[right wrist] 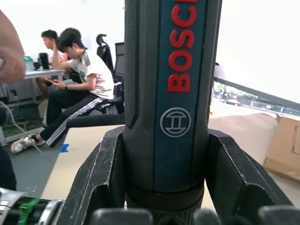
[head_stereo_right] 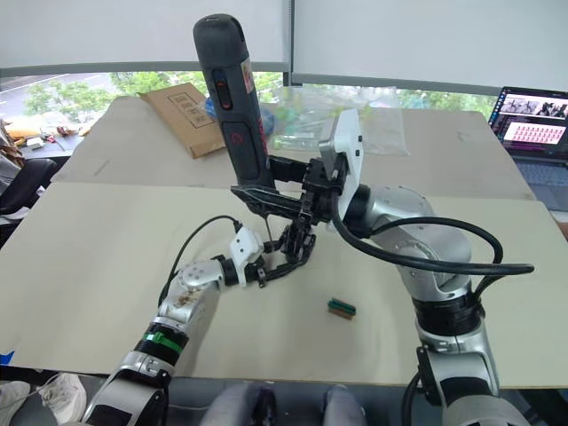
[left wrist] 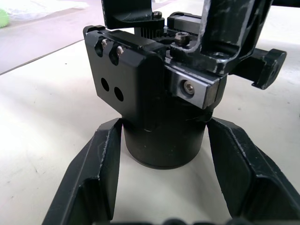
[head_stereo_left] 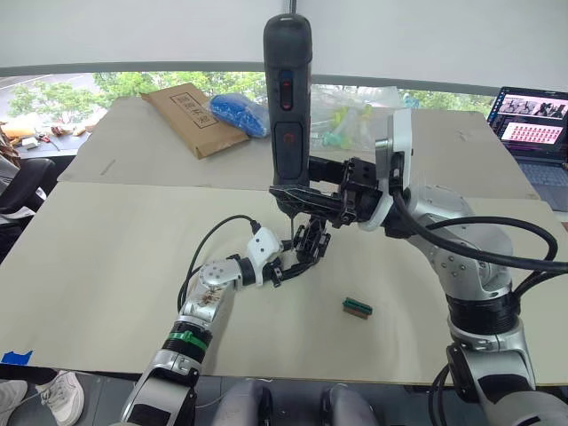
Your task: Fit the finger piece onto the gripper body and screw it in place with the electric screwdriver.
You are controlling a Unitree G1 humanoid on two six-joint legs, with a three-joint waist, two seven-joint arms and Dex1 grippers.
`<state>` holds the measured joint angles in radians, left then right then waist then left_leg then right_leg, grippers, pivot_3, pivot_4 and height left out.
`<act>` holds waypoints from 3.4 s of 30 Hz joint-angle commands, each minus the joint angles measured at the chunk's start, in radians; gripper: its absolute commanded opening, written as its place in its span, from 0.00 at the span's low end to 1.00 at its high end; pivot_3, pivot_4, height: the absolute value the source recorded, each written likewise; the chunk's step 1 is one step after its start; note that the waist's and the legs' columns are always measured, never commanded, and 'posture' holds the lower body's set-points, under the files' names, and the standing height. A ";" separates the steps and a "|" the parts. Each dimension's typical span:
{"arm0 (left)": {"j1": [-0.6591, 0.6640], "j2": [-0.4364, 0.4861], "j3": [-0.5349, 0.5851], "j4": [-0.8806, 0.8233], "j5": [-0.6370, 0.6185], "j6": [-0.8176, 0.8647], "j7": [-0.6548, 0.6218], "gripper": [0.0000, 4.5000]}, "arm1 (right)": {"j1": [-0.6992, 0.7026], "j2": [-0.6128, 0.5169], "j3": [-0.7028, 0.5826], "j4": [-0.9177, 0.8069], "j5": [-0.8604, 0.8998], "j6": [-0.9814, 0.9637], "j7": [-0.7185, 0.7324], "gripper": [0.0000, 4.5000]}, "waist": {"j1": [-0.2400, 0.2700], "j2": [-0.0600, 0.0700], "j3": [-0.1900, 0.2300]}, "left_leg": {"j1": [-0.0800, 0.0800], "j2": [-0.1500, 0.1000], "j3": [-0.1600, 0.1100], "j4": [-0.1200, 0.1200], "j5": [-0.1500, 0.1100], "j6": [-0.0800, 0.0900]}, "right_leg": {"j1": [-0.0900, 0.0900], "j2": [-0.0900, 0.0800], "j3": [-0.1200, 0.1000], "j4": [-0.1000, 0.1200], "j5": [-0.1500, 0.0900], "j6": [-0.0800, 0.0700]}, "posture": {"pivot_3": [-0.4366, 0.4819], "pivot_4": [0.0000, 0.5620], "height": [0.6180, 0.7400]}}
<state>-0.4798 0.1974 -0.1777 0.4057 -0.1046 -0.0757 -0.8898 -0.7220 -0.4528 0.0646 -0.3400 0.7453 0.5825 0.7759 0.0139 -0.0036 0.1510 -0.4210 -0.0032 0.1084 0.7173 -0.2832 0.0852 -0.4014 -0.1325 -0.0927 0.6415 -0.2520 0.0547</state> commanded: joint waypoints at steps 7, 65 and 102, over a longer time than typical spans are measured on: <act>-0.001 -0.002 -0.018 -0.001 0.000 0.015 -0.009 0.50 | -0.052 0.011 -0.019 -0.006 -0.066 -0.056 0.039 0.43 | 0.000 0.000 0.000 | 0.000 0.000 0.000 0.000 0.000 0.000 | 0.000 0.000 0.000 0.000 0.000 0.000 | 0.48 0.27 1.00; -0.010 0.003 -0.023 -0.028 -0.014 0.023 -0.014 0.50 | 0.007 0.029 -0.001 0.066 -0.216 -0.115 0.152 0.43 | -0.001 0.000 0.000 | 0.000 0.000 0.000 0.000 0.000 0.000 | 0.000 0.000 0.000 -0.001 0.000 0.000 | 0.48 0.27 1.00; -0.034 0.000 -0.022 0.010 -0.012 0.014 -0.013 0.50 | -0.014 0.006 -0.035 0.006 -0.148 -0.078 0.156 0.43 | -0.001 0.000 0.000 | 0.000 0.000 0.000 0.000 0.000 0.000 | 0.000 0.000 0.000 -0.001 0.000 0.000 | 0.48 0.27 1.00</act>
<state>-0.5012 0.2064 -0.1879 0.4096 -0.1188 -0.0597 -0.8989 -0.7041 -0.4417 0.0687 -0.2763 0.5608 0.5108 0.9337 0.0132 -0.0037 0.1511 -0.4211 -0.0033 0.1087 0.7169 -0.2831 0.0851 -0.4014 -0.1325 -0.0930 0.6407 -0.2521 0.0548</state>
